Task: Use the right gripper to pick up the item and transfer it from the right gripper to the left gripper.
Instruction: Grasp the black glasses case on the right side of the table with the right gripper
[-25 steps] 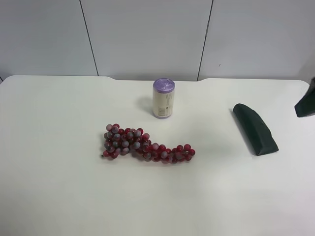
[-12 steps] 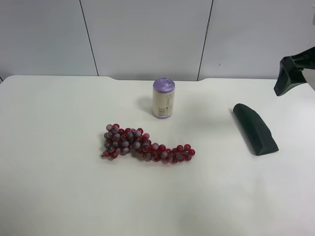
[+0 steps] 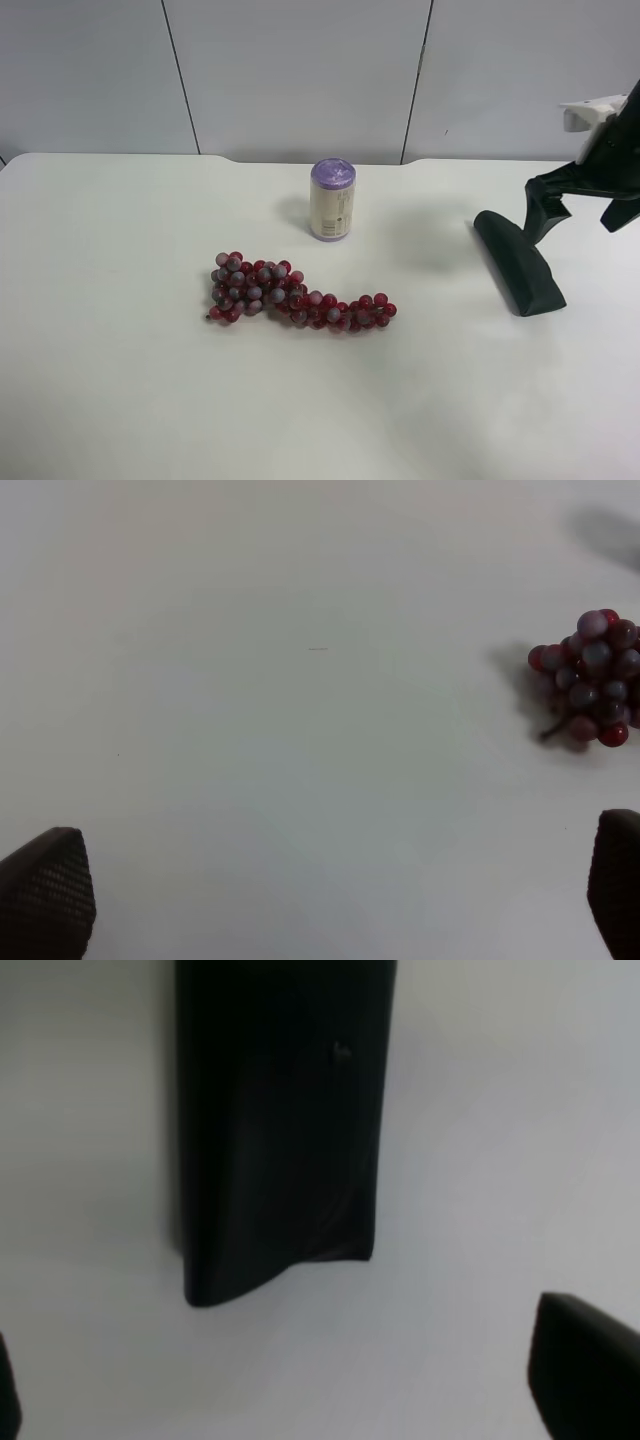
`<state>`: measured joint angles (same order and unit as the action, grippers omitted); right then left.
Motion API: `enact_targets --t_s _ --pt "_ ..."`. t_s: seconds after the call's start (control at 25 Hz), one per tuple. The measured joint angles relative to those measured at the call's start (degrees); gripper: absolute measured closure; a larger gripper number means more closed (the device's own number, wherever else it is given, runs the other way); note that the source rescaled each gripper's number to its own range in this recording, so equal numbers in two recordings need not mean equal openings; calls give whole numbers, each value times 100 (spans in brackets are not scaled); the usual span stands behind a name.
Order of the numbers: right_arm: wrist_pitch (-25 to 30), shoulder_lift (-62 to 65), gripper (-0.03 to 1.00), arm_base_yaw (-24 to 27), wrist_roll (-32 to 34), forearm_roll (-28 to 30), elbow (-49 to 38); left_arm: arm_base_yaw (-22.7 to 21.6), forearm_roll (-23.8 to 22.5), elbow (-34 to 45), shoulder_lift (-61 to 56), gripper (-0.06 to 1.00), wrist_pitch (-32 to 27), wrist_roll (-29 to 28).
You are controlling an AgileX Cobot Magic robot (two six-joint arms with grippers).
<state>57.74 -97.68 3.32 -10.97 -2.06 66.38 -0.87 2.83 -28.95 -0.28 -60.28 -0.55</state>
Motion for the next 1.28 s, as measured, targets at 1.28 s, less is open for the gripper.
enact_targets --t_s 1.28 --pt "-625 -1908 -3 0 -555 94 4 0 0 0 0 -6 0 0"
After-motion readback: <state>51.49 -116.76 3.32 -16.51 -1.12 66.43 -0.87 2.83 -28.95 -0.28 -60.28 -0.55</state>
